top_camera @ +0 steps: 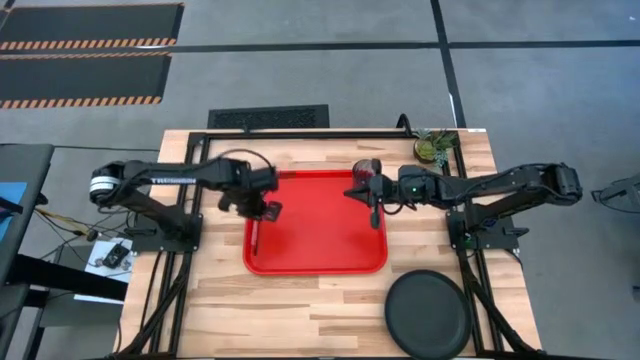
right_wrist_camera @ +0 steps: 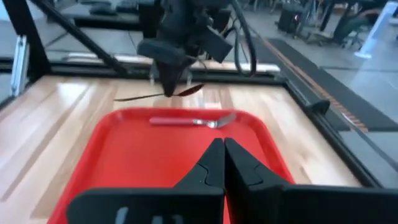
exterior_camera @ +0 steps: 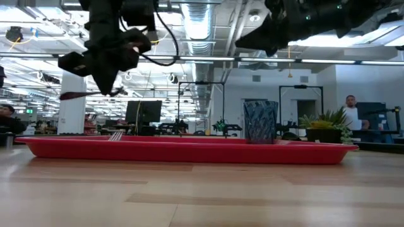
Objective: Pick and place plate/cup/fork/spoon on tray
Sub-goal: Put the black spoon on the red serving tray
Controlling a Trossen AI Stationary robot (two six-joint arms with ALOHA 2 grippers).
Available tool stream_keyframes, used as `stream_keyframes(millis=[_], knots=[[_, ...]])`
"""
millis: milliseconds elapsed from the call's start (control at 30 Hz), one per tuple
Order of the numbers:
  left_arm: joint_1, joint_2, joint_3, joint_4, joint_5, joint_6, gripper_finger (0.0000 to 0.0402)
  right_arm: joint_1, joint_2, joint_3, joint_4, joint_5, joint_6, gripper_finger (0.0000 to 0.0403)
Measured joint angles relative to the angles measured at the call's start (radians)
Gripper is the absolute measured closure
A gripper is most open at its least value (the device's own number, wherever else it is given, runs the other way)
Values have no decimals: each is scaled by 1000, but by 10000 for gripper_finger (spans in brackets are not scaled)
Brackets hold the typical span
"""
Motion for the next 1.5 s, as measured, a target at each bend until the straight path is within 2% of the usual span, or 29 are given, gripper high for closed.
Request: stream_keyframes(millis=[100,267,367,533,633,767,1500], knots=[[-27,44,4,61,-36,-35,401,1,0,-4,-52,0,-1,390],[-24,148,40,62,-182,-25,401,0,-3,-4,-96,-1,-54,390],[-3,209,66,65,-230,2,401,1,-3,-4,-107,-6,-79,390],[45,279,73,66,-221,38,401,1,-27,-4,-178,-8,-79,390],[64,305,74,45,-175,69,401,3,-41,-4,-190,-8,-73,390],[80,306,74,4,-176,77,401,21,-49,-4,-196,-8,-66,390],[127,357,68,78,-149,97,397,68,-48,-4,-204,22,-68,391]])
